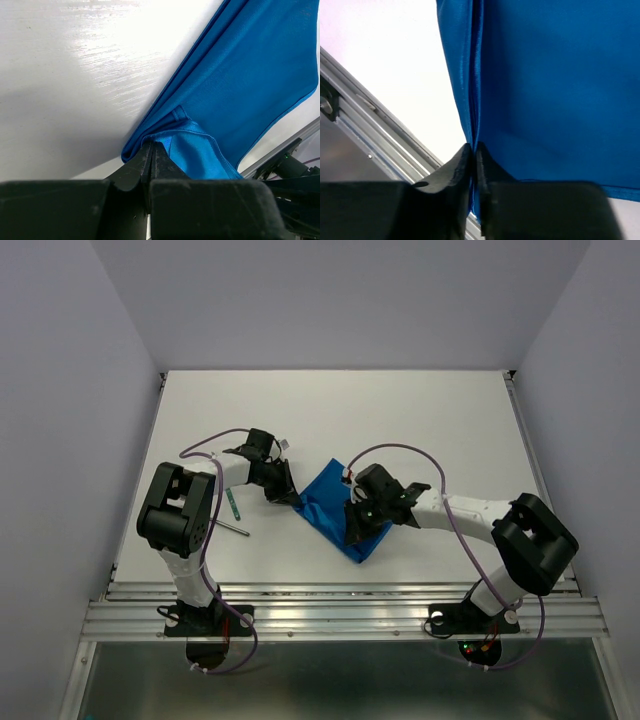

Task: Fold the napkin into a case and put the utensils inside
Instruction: Fold the lower triangle-folded napkin at the center of the board.

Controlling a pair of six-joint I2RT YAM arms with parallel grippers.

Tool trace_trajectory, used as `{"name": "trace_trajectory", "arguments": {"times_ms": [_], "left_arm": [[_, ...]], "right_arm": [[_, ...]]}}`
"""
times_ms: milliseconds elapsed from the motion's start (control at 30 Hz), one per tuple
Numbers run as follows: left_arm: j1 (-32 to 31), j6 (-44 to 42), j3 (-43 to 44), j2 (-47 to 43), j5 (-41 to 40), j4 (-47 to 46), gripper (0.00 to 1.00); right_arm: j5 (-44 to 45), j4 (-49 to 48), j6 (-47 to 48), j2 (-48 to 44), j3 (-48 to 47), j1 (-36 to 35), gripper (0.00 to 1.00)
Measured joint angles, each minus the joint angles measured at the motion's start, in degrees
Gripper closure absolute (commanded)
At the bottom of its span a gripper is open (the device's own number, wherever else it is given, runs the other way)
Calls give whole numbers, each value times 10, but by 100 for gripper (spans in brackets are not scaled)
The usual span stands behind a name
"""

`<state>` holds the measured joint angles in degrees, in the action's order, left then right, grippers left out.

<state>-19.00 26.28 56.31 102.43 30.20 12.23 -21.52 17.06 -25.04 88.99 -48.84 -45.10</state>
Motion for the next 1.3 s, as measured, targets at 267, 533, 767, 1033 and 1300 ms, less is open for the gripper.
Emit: {"name": "trace_trajectory", "arguments": {"times_ms": [267,533,767,1033,1300], "left_arm": [[0,0,5,0,-4,8,94],[-1,-3,20,-3,-29,34,93],[-1,-3,26,-19,-39,55,93],[-1,-3,33,-35,-43,62,93],[-1,-4,38,-36,-44,69,93]], "right_arm": [[19,4,13,8,-2,0,99],[5,4,29,15,-24,2,99],[-41,4,38,17,-25,25,99],[-95,4,47,45,-32,67,99],[-133,5,49,67,-49,82,99]]}}
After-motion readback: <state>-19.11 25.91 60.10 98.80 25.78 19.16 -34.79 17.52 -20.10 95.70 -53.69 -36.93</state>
